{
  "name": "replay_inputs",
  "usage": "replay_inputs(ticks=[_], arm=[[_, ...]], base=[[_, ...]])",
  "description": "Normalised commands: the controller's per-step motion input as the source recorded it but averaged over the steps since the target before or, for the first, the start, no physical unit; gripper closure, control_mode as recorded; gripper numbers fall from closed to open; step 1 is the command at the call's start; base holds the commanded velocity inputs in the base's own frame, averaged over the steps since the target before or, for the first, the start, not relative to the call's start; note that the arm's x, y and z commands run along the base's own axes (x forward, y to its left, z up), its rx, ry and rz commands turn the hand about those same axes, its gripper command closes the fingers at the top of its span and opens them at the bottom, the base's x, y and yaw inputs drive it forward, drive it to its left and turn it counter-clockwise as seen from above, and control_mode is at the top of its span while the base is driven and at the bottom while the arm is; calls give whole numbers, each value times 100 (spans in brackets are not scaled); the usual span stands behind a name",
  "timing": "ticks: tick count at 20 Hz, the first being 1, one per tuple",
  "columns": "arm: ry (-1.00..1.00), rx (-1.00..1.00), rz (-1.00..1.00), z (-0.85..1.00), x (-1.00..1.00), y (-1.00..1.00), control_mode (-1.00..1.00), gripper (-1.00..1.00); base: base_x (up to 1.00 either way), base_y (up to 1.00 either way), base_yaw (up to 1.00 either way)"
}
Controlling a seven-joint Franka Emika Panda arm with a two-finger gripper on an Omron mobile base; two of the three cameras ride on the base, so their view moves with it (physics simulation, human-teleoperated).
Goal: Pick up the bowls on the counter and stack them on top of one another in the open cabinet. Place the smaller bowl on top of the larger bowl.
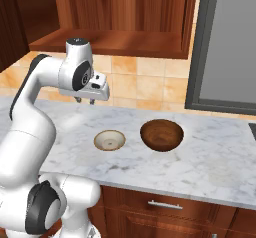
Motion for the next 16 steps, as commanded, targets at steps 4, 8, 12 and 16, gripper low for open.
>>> replay_inputs(ticks=[4, 8, 12, 16], arm=[[0, 0, 0, -2, -2, 0, -100, -100], [2, 0, 0, -15, -20, 0, -100, -100], [3, 0, 0, -24, -25, 0, -100, -100], [2, -2, 0, -18, -8, 3, -100, -100]], base=[[0, 0, 0], [0, 0, 0], [0, 0, 0], [0, 0, 0]])
